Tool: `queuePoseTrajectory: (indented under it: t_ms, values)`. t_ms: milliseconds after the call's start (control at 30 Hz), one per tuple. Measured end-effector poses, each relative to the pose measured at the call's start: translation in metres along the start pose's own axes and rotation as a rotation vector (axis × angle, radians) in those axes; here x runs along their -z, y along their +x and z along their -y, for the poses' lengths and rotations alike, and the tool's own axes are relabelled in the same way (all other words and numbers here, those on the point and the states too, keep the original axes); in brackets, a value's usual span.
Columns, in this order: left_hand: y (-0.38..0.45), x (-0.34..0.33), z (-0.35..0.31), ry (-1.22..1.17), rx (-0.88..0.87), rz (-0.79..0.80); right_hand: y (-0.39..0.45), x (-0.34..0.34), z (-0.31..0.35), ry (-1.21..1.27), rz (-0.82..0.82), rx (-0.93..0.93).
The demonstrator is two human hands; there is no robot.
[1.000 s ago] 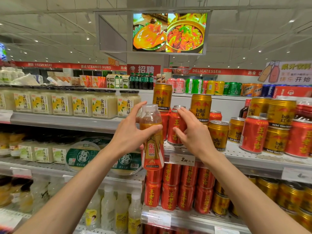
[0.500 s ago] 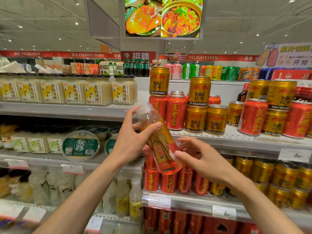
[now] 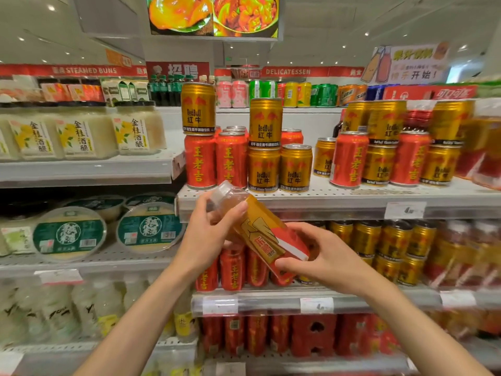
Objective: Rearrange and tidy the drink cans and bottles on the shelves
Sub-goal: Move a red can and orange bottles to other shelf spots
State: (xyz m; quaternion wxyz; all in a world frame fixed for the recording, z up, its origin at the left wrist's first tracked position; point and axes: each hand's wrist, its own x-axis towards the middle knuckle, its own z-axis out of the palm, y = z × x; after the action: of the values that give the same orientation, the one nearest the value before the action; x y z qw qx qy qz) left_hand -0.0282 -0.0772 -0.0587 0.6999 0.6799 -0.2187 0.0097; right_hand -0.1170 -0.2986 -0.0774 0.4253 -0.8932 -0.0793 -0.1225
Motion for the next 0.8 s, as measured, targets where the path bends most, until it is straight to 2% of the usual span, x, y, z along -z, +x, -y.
queuePoseTrajectory:
  t_ms: [233,467,800]
  values:
    - [-0.010,-0.074,-0.001,-0.014,0.009,-0.006,-0.048,0.065,-0.037,-0.031,-0.015,-0.039]
    - [-0.032,-0.206,0.001,-0.086,0.023,-0.033,-0.116,0.164,-0.097,-0.077,-0.044,-0.070]
    - [-0.023,-0.382,-0.026,-0.043,0.009,0.138,-0.195,0.305,-0.156,-0.056,-0.191,-0.149]
